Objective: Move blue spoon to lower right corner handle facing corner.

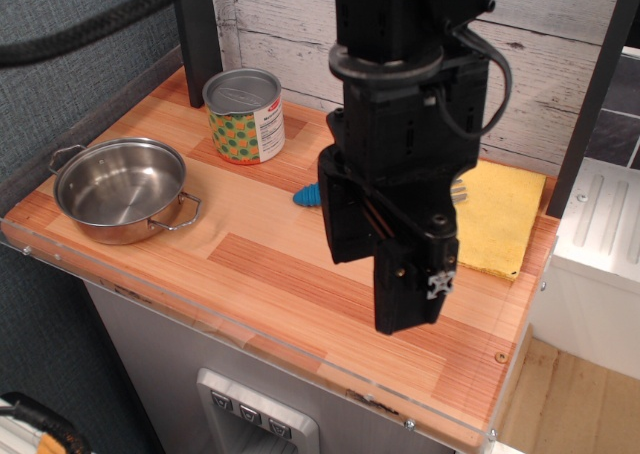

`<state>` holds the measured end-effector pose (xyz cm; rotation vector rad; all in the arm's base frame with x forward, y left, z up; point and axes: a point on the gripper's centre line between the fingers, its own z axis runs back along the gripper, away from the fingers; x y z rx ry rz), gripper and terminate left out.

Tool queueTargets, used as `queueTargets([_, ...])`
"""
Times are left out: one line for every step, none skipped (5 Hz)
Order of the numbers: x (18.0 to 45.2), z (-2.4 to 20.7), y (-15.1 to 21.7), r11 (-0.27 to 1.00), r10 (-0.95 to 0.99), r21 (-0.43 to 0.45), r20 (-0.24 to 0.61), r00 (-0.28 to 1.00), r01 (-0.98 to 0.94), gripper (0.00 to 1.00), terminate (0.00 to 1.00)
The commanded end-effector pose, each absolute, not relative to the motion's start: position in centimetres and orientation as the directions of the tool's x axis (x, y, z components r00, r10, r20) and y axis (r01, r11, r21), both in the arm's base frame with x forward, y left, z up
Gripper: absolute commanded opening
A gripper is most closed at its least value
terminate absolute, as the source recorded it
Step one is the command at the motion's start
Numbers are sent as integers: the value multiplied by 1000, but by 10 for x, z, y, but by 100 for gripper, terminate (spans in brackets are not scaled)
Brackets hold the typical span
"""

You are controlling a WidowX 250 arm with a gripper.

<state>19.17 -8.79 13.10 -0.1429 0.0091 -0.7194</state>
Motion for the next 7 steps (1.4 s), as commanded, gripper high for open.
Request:
queueTargets([192, 131, -88, 743, -657, -134, 41, 753, 656, 100, 0])
queueTargets([211, 129, -78, 794, -597, -114, 40, 801, 597, 100, 0])
queueTargets([234, 124, -69, 799, -593, -106, 25, 805, 592, 100, 0])
queueTargets([260, 117, -61, 777, -627, -67, 8, 779, 626, 100, 0])
queueTargets([291, 112, -41, 711, -703, 37, -8, 711, 702, 100, 0])
queueTargets([313, 98, -21, 642, -765, 92, 17, 644, 761, 100, 0])
queueTargets([331, 84, -10, 608, -791, 108, 1, 611, 787, 100, 0])
